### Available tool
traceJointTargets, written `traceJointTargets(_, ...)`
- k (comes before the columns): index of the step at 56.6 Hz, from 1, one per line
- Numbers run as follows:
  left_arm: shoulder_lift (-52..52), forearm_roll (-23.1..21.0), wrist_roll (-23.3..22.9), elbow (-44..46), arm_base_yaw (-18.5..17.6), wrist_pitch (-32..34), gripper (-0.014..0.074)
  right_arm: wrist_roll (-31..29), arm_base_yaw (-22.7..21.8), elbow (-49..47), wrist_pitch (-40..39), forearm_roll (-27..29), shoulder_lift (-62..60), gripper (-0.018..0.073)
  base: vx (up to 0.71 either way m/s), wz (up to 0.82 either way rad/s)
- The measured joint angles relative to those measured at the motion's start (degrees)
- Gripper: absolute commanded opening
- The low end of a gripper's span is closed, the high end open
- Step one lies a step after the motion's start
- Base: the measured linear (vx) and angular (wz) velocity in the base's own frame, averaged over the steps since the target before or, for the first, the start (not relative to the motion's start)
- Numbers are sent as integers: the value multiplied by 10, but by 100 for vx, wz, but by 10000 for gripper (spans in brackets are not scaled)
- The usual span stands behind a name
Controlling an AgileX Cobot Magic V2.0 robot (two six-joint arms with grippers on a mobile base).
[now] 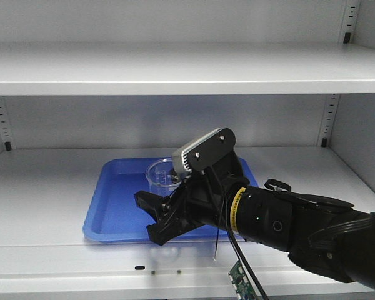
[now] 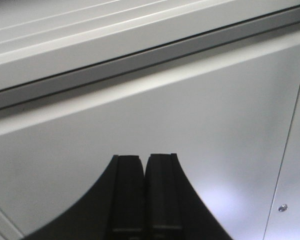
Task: Pick beaker and place in left cabinet
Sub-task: 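Lower the beaker onto the blue tray and open the right gripper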
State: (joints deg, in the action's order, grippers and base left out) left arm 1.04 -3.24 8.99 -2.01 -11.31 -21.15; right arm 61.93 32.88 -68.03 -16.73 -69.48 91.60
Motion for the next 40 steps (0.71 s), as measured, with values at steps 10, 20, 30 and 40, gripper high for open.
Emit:
traceJointTargets(10, 0, 0, 0, 0, 0, 0, -6, 0, 0, 0, 0, 0, 0, 100, 8, -8)
traceJointTargets(20, 0, 0, 0, 0, 0, 0, -6, 0, 0, 0, 1, 0, 0, 100, 3, -3)
traceJointTargets(30, 0, 0, 0, 0, 0, 0, -6, 0, 0, -4, 49, 2, 23, 100, 0, 0)
traceJointTargets(40, 0, 0, 0, 0, 0, 0, -6, 0, 0, -44, 87, 5, 89, 100, 0, 0)
